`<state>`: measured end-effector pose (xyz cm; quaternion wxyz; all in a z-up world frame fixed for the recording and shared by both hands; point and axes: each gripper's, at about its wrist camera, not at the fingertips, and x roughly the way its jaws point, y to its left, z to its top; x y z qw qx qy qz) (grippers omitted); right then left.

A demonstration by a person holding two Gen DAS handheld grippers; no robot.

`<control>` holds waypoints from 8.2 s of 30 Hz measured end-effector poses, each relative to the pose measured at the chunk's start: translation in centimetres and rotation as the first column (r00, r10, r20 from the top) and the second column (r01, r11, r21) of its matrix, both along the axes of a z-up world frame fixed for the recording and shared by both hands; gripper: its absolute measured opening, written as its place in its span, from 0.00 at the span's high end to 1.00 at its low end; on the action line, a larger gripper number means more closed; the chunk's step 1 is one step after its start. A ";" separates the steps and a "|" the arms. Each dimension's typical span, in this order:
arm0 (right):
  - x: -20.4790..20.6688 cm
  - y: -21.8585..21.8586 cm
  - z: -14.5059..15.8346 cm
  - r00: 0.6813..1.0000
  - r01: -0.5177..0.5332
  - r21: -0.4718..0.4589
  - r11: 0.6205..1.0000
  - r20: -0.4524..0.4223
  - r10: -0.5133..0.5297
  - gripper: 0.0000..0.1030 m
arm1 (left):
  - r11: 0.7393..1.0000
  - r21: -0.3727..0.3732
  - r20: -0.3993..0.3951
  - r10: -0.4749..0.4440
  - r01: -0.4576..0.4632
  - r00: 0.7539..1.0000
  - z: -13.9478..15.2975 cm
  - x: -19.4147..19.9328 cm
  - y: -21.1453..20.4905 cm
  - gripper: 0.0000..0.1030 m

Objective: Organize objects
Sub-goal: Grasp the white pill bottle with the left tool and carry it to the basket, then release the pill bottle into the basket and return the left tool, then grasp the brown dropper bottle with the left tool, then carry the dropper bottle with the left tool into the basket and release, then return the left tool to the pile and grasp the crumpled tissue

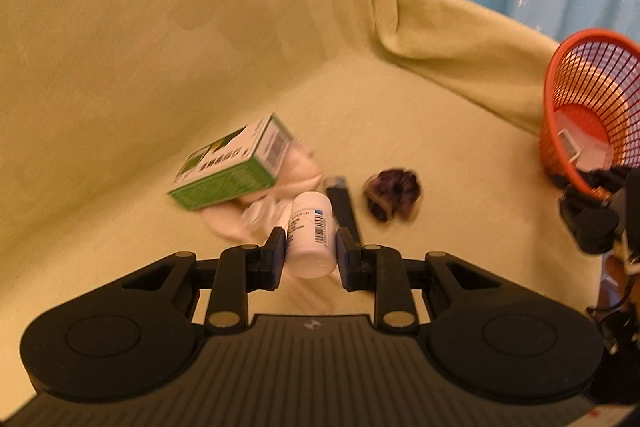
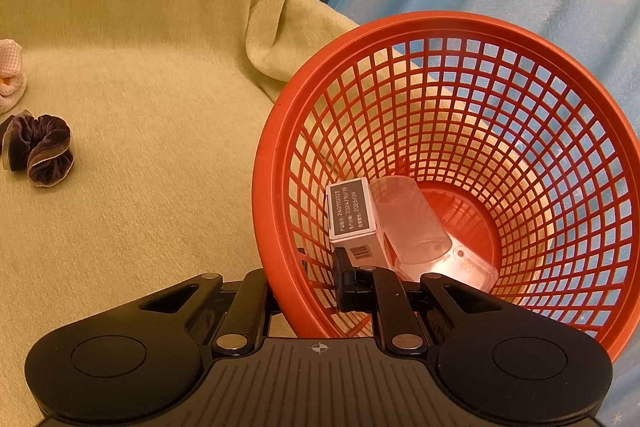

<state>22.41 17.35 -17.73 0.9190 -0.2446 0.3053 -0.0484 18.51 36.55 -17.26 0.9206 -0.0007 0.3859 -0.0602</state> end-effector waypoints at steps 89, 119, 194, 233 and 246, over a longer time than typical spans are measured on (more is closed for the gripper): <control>0.5 -0.2 0.2 1.000 0.008 0.028 1.000 0.007 -0.008 0.90 | 0.946 0.041 -0.117 -0.314 0.321 0.942 -4.6 2.9 -3.3 0.10; 0.3 -0.3 0.3 1.000 0.006 0.024 1.000 0.004 -0.006 0.90 | 0.927 0.046 -0.182 -0.359 0.372 0.916 -6.8 2.9 -3.0 0.16; 1.1 -0.3 0.8 1.000 0.013 0.053 0.999 0.014 -0.014 0.91 | 0.836 -0.107 0.247 -0.502 0.539 0.829 10.3 5.7 -23.7 0.08; 0.2 -0.3 0.4 1.000 0.008 0.035 0.999 0.007 -0.008 0.90 | 0.962 0.256 -0.038 -0.087 0.094 0.995 -5.8 5.5 -1.9 0.56; 0.2 -0.4 0.4 1.000 0.007 0.034 0.999 0.007 -0.008 0.90 | 0.994 0.103 -0.043 -0.023 0.027 0.999 -4.1 4.3 -1.0 0.89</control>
